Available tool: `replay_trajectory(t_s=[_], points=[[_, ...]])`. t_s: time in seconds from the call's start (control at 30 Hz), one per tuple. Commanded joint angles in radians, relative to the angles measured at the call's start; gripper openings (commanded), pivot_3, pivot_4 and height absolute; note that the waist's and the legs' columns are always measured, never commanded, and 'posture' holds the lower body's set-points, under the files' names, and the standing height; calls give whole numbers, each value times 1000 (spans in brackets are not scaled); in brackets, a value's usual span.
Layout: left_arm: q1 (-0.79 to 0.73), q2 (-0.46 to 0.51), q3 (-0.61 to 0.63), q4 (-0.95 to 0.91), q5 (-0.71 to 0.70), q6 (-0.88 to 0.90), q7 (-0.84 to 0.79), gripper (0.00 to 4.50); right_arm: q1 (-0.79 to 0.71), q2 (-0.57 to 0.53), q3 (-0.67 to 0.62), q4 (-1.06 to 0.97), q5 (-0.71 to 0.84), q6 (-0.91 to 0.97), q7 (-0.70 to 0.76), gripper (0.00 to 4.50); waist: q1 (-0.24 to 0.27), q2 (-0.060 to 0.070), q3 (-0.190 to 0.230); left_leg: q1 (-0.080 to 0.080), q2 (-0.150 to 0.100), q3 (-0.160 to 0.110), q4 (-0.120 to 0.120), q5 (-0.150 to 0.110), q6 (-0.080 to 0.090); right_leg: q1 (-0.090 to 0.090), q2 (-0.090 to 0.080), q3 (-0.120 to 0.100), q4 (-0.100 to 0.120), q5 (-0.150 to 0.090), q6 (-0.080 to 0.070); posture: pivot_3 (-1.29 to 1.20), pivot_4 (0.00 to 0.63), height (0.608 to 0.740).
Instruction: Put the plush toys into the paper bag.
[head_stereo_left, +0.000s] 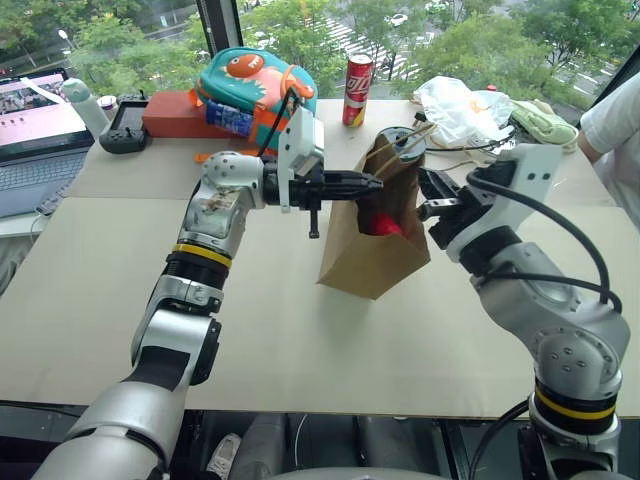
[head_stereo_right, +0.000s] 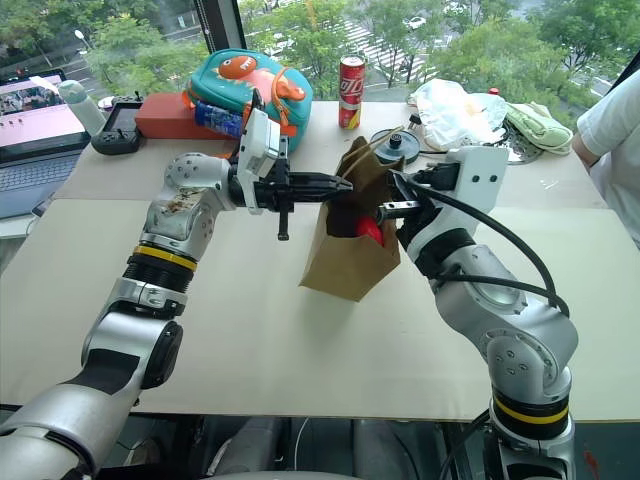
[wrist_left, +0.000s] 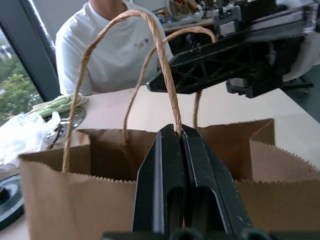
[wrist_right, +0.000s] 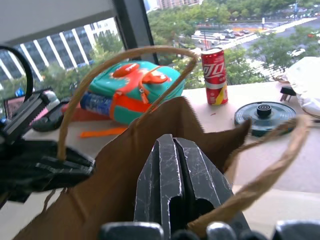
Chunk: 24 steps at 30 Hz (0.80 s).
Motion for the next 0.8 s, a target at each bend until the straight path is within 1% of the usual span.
replay_trajectory(t_s=[0.03,0.2,0.37,0.63,0.77,0.8], points=[[-7,8,55,-12,3,0,98,0,-29,-22,-9,-54,1,46,-9,21,0,0,0,0,0,0,0,0,0,0,0,0,0,0,0,0,150,740],[51,20,43,-71,-4,39,106,0,-69,-3,-19,-55,38,81,-28,21,-3,0,0,1,0,0,0,0,0,0,0,0,1,0,0,0,150,740],[101,16,34,-128,-15,80,113,0,-112,21,2,-60,51,115,-45,21,-2,0,0,1,0,0,0,0,0,0,0,0,1,0,0,0,150,740],[132,-9,40,-178,-38,127,123,0,-140,-3,39,-80,31,212,-73,21,0,0,0,1,0,0,0,0,0,0,0,0,1,0,0,0,150,740],[142,-7,43,-183,-38,139,123,0,-126,23,44,-70,20,238,-88,1150,-2,0,0,1,0,0,0,0,0,0,0,0,1,0,0,0,150,740],[144,-1,40,-184,-32,137,121,0,-122,33,39,-69,26,240,-91,1509,-2,0,0,1,0,0,0,0,0,0,0,0,1,0,0,0,150,740]])
